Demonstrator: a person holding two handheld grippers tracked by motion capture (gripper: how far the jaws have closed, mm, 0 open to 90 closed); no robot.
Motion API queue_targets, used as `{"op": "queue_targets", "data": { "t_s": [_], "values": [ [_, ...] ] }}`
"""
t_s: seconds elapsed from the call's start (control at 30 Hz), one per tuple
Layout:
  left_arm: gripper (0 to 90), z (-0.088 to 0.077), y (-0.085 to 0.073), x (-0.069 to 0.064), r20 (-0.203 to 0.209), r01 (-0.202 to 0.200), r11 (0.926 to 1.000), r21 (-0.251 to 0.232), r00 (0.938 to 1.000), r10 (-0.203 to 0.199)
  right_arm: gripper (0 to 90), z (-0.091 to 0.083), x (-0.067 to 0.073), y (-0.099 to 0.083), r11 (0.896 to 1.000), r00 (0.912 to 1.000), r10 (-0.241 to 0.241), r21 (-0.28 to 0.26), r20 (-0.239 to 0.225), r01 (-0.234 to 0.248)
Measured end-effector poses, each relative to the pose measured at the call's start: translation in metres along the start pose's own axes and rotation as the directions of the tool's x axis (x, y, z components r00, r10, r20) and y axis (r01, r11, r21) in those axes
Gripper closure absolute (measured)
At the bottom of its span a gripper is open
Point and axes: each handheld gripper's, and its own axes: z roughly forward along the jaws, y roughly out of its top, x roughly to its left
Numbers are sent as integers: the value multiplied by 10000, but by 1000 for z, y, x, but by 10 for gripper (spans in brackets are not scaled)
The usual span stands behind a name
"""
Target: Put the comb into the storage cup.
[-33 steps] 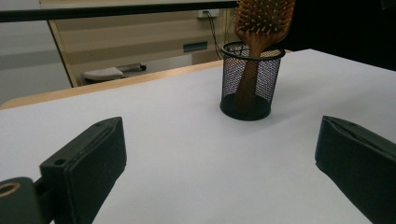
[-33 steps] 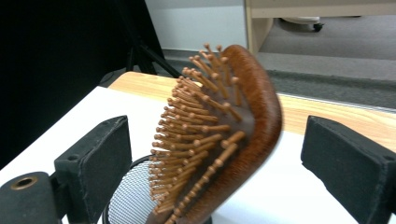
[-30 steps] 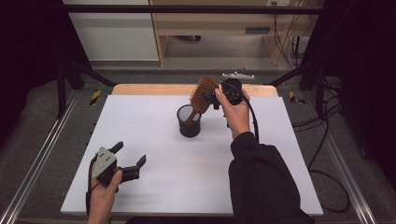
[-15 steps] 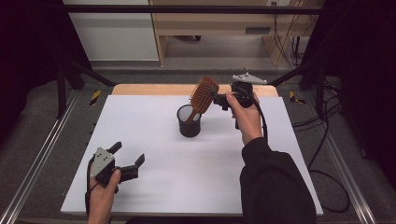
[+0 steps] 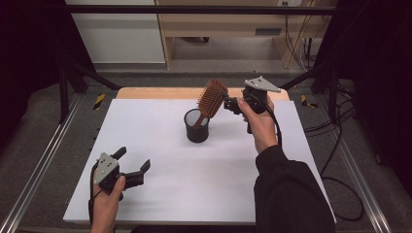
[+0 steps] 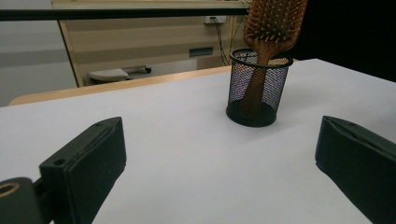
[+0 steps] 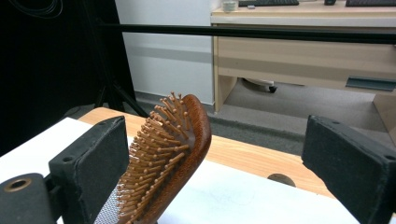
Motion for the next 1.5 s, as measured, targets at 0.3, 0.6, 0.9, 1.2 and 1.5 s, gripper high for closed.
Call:
{"op": "queue_targets", "data": {
  "t_s": [0.3, 0.6, 0.9, 1.2, 1.5],
  "values": [
    [23, -1, 0, 1, -47, 101, 9999, -70, 9999, -102, 53, -6, -1, 1, 9999, 9999, -51, -148, -102, 50],
    [23, -1, 0, 2, -43, 103, 9999, -97, 9999, -103, 45, -9, -2, 3, 9999, 9998, -93, -128, -174, 90],
    [23, -2, 0, 2, -34, 105, 9998, -138, 9999, -105, 45, -14, -5, 2, 9987, 9992, -393, -322, -88, 390],
    [23, -4, -1, 4, -54, 220, 9996, -167, 9997, -221, 44, -30, -11, 1, 9974, 9995, -289, -660, -89, 282],
    [23, -8, -2, 9, -260, 408, 9987, -291, 9988, -415, 34, -61, -28, -4, 9941, 9999, 114, -1079, 114, -101]
  ]
}}
